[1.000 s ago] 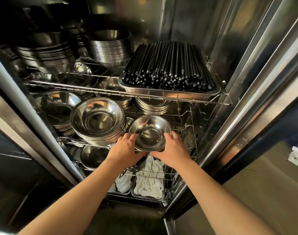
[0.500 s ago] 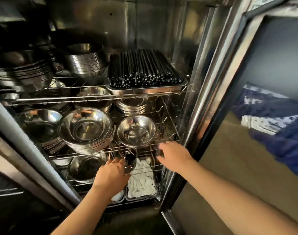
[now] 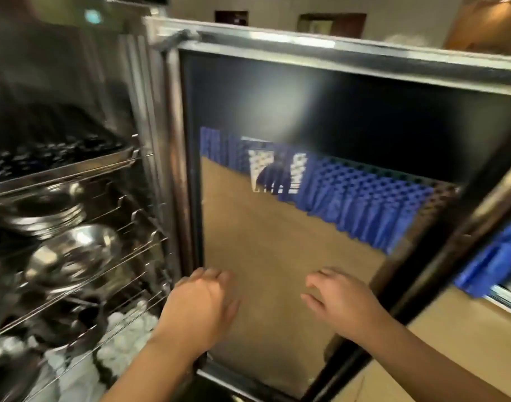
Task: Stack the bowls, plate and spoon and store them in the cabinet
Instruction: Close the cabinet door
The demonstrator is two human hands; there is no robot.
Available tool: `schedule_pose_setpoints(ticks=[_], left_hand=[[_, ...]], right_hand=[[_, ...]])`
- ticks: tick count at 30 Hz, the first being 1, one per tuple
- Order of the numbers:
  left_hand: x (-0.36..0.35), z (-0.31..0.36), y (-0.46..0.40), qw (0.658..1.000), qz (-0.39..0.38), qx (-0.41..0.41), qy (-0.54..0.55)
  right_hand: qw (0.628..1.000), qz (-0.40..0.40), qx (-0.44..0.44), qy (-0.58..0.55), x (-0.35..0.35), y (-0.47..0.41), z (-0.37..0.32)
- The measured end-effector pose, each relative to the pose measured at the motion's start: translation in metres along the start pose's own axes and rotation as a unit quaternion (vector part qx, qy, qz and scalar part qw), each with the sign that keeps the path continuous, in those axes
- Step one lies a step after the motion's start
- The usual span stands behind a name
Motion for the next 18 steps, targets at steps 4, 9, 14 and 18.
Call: schedule_pose_setpoints(ticks=[4, 9, 14, 18], left_hand=[[0.042, 0.085, -0.034, 0.99, 0.094, -0.098, 0.036], [0.091, 0.193, -0.063, 0.953, 0.246, -0.163, 0.071], [0.124, 0.301, -0.087, 0.929, 0.307, -0.137, 0.157], [0.128, 0.356, -0.109, 0.929, 0.32, -0.062, 0.175]], right_hand=[[0.996, 0.048, -0.075, -0.02, 0.036, 0.058, 0.067], [0.987, 0.08, -0.133, -0.033, 0.054, 0.116, 0.133], [0.984, 0.087, -0.147, -0.044, 0.074, 0.146, 0.206], [0.986, 0.092, -0.122, -0.063, 0.092, 0.151, 0.253]])
Point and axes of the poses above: each hand's wrist, its own y-axis away from the middle knuckle, its own x-axis out of the back of the hand, z = x × y, the point moved 3 cm from there along -y, towards the middle knuckle, and after that the axes turned 11 degrees about -y, right-handed, at the moved point
